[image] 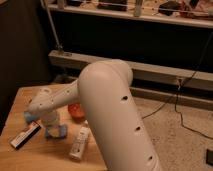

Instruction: Place the white sponge in the ceramic bowl

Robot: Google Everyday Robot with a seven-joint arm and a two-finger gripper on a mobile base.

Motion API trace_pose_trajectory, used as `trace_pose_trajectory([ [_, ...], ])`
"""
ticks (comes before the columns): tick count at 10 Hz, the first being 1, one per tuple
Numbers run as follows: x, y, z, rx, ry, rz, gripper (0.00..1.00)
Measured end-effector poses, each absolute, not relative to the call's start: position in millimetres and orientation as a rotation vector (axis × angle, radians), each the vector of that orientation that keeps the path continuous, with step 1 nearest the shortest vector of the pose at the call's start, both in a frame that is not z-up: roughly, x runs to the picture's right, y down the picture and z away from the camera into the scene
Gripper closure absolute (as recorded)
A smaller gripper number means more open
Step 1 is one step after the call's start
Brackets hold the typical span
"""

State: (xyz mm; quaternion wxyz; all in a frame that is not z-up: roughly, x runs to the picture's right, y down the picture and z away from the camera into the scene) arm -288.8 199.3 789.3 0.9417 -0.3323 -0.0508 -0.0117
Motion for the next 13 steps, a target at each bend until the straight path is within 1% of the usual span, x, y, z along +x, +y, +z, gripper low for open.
trace_pose_trajectory([
  [2,-296,164,767,-0.626,-0.156,0.012,1.00],
  [3,-294,140,752,-0.586,-0.180,0.035,1.00],
  [6,-277,99,736,-0.509,-0.186,0.075,1.00],
  [13,-190,29,772,-0.423,-0.105,0.272,1.00],
])
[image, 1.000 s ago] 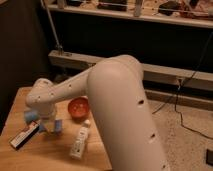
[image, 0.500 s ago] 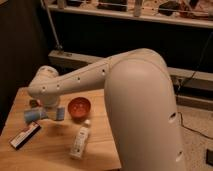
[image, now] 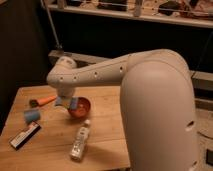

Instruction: Place the white sponge in the ceramic bowl

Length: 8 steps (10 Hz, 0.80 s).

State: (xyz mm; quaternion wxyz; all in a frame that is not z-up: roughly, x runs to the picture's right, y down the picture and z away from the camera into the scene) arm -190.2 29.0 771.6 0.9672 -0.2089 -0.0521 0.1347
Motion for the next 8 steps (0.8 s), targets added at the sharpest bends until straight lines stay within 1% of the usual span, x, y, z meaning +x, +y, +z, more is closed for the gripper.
trace_pose_trajectory([
  [3,-172,26,787,-0.423,-0.093,0.306,1.00],
  [7,-166,48,804,-0.459,-0.072,0.312,1.00],
  [8,-165,52,807,-0.469,-0.069,0.312,0.98],
])
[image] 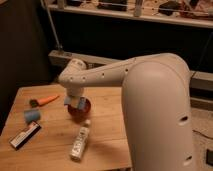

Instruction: Place the white sponge in the ceramic bowl

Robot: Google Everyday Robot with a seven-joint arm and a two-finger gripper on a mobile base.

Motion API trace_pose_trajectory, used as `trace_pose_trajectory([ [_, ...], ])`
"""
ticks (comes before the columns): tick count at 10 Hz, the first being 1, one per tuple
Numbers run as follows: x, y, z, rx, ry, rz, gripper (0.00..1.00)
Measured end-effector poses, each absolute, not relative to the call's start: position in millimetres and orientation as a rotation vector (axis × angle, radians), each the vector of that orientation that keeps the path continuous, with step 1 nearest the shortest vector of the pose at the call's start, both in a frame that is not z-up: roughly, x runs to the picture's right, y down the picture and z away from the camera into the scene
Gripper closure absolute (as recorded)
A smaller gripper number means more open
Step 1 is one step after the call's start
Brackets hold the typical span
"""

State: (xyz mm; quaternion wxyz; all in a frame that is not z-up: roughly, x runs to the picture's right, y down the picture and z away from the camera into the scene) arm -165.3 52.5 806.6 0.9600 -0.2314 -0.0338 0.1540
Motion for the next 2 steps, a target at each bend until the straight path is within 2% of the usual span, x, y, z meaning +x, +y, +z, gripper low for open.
trace_pose_trajectory([
  [2,-164.3,66.7,813.2,-0.500,-0.050,0.305,0.76],
])
